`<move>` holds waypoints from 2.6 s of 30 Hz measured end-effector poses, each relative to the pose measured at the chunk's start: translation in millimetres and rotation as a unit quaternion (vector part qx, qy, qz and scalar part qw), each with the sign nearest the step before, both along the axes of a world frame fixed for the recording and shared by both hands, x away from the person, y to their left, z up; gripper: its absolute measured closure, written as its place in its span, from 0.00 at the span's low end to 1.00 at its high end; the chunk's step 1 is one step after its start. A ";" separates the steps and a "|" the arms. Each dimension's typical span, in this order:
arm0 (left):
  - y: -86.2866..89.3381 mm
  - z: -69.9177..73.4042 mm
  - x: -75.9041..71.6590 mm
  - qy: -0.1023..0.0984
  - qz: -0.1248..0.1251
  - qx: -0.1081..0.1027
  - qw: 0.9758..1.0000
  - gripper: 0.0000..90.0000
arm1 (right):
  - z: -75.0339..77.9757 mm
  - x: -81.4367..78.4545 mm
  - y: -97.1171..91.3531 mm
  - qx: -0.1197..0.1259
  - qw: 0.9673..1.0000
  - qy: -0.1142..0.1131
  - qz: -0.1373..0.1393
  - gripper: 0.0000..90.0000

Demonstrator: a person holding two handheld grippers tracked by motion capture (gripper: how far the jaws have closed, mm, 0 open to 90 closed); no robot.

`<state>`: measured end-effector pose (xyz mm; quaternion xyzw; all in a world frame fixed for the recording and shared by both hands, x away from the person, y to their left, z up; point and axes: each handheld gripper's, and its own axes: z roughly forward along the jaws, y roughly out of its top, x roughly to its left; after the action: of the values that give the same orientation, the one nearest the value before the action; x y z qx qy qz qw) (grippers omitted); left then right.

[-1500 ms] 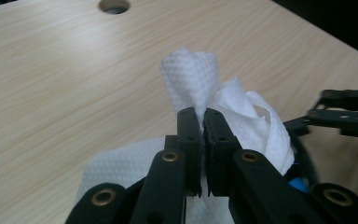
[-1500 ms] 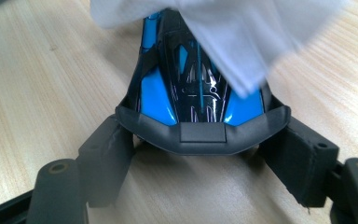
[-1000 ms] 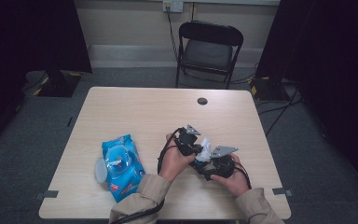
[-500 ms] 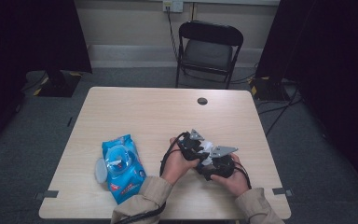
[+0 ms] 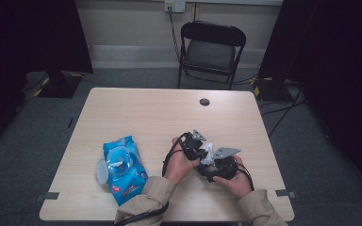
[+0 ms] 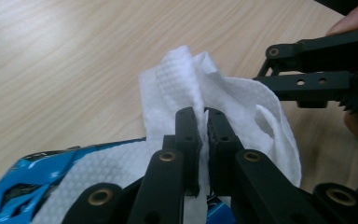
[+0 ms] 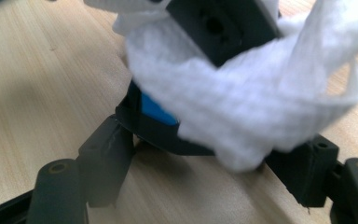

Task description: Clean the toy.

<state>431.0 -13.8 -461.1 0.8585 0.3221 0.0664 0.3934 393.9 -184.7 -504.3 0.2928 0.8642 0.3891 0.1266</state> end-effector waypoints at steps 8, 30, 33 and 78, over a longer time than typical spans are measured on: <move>16.5 2.9 10.3 -0.013 0.025 0.006 1.000 0.95 | 0.0 0.0 0.0 0.000 1.000 0.000 0.000 0.29; 64.9 -8.0 32.1 -0.003 0.119 0.020 0.993 0.95 | 0.1 0.0 0.0 0.000 1.000 0.001 0.000 0.29; 69.7 -8.3 33.6 0.001 0.128 0.029 0.991 0.95 | 0.1 -0.1 0.0 0.001 1.000 0.001 0.000 0.29; 16.1 4.1 -7.1 -0.004 0.018 -0.010 1.000 0.95 | 0.1 0.0 0.0 0.000 1.000 0.000 0.000 0.29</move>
<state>423.9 2.3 -457.0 0.8486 0.3366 0.0734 0.4015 393.9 -184.7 -504.3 0.2928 0.8643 0.3891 0.1261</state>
